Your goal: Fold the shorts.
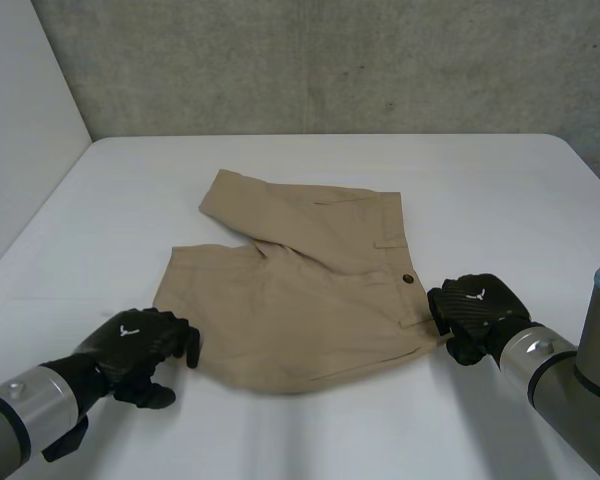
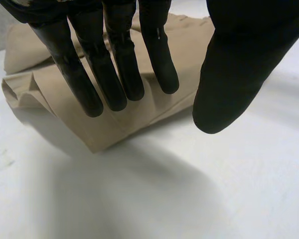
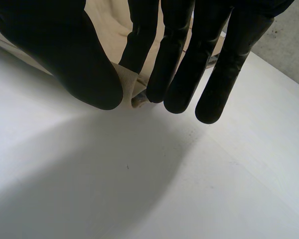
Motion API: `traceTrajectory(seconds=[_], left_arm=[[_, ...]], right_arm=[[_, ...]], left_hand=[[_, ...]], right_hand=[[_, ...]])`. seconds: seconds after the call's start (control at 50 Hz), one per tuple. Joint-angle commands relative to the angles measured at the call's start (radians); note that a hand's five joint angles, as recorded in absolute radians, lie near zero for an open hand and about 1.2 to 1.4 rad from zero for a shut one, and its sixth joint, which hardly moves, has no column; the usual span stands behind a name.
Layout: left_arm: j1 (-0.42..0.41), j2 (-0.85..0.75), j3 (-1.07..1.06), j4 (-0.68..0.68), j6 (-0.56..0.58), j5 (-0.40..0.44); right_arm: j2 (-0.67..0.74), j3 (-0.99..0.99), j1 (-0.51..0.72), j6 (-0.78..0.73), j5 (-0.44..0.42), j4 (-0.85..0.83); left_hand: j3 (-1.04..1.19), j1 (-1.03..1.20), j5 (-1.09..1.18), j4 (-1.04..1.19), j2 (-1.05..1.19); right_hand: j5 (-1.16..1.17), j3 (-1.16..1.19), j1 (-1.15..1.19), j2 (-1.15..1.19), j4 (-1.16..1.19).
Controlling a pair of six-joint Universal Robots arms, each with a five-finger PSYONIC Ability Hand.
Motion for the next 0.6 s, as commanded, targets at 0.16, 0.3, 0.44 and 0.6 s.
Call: traceTrajectory(seconds=[0.16,0.3,0.44,0.6], left_arm=[[-0.028,-0.181,0.143,0.018,-0.009,-0.062],[-0.062,-0.233,0.215,0.031,-0.012,-0.129],[-0.079,-0.267,0.261,0.04,-0.015,-0.139],[-0.122,-0.31,0.307,0.084,-0.032,-0.195]], right_arm=[[0.001,0.005,0.002,-0.002,0.0,0.001],[0.001,0.007,0.003,-0.002,0.0,0.001],[0.002,0.007,0.005,-0.002,0.0,0.0],[0.004,0.009,0.008,-0.005,0.0,0.0]], left_hand=[[-0.059,-0.051,-0.06,-0.058,-0.059],[-0.053,-0.045,-0.054,-0.052,-0.053],[-0.044,-0.036,-0.045,-0.043,-0.044],[-0.026,-0.019,-0.028,-0.026,-0.026]], right_hand=[[0.237,0.212,0.418,0.216,0.204],[0.237,0.212,0.418,0.216,0.204],[0.237,0.212,0.418,0.216,0.204],[0.237,0.212,0.418,0.216,0.204]])
